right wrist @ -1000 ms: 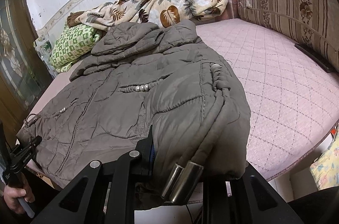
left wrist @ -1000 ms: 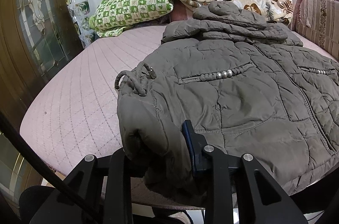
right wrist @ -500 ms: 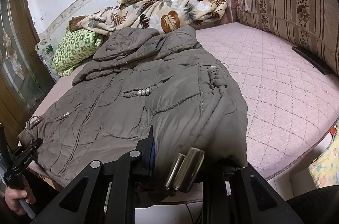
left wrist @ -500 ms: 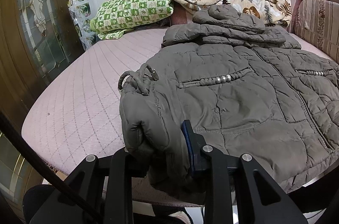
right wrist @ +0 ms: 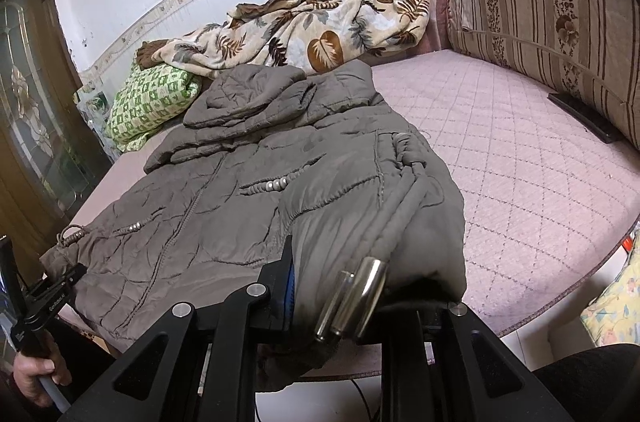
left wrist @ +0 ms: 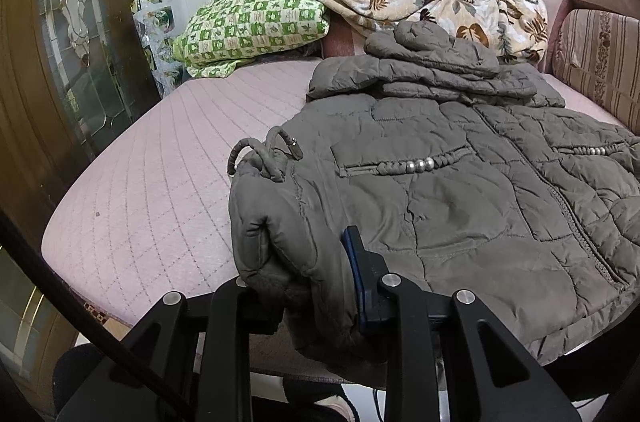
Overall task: Fold large clothes
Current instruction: 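Fold the gripped side edge over the jacket body with both tools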
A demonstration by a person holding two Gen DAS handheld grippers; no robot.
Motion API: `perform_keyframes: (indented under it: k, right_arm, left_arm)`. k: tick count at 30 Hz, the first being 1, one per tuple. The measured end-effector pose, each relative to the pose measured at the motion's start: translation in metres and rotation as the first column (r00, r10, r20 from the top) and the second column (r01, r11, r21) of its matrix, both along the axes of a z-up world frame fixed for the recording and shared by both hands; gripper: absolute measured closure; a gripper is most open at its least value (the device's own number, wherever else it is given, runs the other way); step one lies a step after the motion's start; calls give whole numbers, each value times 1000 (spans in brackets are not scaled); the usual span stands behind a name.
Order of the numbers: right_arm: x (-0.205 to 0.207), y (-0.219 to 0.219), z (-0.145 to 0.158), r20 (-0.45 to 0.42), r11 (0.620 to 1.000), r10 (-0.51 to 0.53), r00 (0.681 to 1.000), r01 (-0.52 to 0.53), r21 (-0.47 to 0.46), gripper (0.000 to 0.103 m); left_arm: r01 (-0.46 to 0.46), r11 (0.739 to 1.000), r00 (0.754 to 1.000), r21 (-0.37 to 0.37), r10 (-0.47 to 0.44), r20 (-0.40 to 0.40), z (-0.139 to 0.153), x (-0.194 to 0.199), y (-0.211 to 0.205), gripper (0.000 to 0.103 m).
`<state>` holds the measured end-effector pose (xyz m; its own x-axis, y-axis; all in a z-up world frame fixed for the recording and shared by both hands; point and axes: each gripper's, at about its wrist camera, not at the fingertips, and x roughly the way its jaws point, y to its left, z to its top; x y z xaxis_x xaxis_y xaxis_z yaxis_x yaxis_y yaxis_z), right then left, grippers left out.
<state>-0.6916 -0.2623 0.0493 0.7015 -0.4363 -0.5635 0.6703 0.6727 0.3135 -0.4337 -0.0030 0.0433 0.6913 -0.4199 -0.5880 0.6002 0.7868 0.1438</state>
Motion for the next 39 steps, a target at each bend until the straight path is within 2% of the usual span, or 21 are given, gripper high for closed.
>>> perform_keyframes:
  k: [9,20,30,39]
  right_arm:
    - [1,-5,32,45,999,24,999,-22,-46,84]
    - [12,-21,79,122,995,44,992,-33,-95,85]
    - [41,-59,134,190,991,59,980,-34,-129,85]
    - [88,-115,174,221,990,69,973,-39,-136,85]
  left_arm:
    - [28,999,999,-37,-28,18,24,9,-2,78]
    - [59,992,995,-114,-48,91,83,30,-19,78]
    - [83,978,989,-192,-58,132,153,73,-59,78]
    - [88,973,986,-211,-55,158,198,126,-117,78]
